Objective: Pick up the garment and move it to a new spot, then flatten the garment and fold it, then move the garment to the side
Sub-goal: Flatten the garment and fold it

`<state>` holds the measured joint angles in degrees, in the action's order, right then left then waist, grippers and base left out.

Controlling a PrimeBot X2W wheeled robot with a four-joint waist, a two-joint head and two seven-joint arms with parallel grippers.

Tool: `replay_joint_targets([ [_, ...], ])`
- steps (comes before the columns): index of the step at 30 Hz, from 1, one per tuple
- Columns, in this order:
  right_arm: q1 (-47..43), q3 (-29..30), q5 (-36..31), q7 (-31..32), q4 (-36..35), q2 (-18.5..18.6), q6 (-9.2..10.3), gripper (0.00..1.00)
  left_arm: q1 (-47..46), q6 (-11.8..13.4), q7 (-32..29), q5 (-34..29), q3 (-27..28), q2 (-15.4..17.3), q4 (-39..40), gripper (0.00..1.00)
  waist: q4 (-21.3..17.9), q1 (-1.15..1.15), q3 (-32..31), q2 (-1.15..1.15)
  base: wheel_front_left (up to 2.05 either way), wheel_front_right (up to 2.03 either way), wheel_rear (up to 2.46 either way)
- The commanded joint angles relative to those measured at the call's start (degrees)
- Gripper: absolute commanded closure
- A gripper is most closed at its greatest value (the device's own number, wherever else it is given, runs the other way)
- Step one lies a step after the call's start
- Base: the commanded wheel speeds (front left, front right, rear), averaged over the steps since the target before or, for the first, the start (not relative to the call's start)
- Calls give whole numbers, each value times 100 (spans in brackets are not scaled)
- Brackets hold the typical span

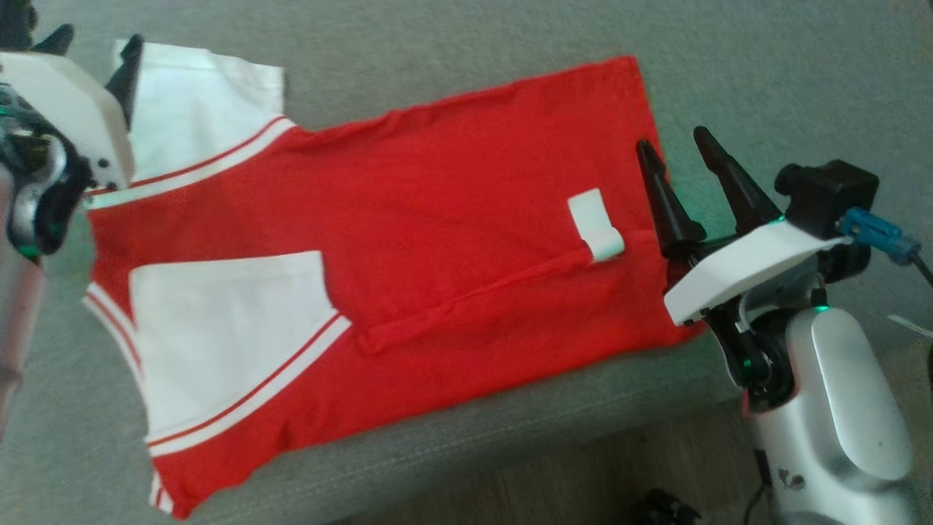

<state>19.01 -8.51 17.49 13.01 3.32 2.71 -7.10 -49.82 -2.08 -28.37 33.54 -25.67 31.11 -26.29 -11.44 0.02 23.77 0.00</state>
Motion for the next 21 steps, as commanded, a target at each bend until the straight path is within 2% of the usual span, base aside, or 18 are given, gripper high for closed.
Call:
replay_joint_targets([
  [1, 128, -126, -20, -62, -253, 17, -39, 0, -350, 6, -63, -42, 242, 367, 54, 0, -218, -2, 215, 0, 0, 0, 0],
  [8, 268, -259, 61, -143, -319, 17, -39, 0, -516, 43, -236, -22, 321, 615, -616, 0, -474, -2, 421, 0, 0, 0, 0],
  [13, 301, -256, 77, -154, -329, 17, -39, 0, -471, -53, -429, 121, 286, 580, -772, 0, -507, -2, 466, 0, 0, 0, 0],
  [14, 320, -246, 75, -145, -325, 17, -39, 0, -481, -76, -439, 135, 282, 586, -783, 7, -501, -2, 471, 0, 0, 0, 0],
  [15, 350, -239, 61, -134, -319, 17, -39, 0, -492, -104, -445, 153, 274, 581, -789, 51, -492, -2, 471, 0, 0, 0, 0],
  [16, 447, -239, 8, -91, -290, 17, -39, 0, -505, -149, -473, 211, 249, 511, -762, 80, -455, -2, 450, 0, 0, 0, 0],
  [17, 516, -240, 3, -54, -264, 17, -39, 0, -501, -164, -490, 235, 230, 471, -730, 100, -434, -2, 435, 0, 0, 0, 0],
  [21, 1174, -276, -260, 279, 157, 25, -39, 0, -498, -233, -499, 264, 114, 344, -532, 100, -299, -2, 393, 0, 0, 0, 0],
])
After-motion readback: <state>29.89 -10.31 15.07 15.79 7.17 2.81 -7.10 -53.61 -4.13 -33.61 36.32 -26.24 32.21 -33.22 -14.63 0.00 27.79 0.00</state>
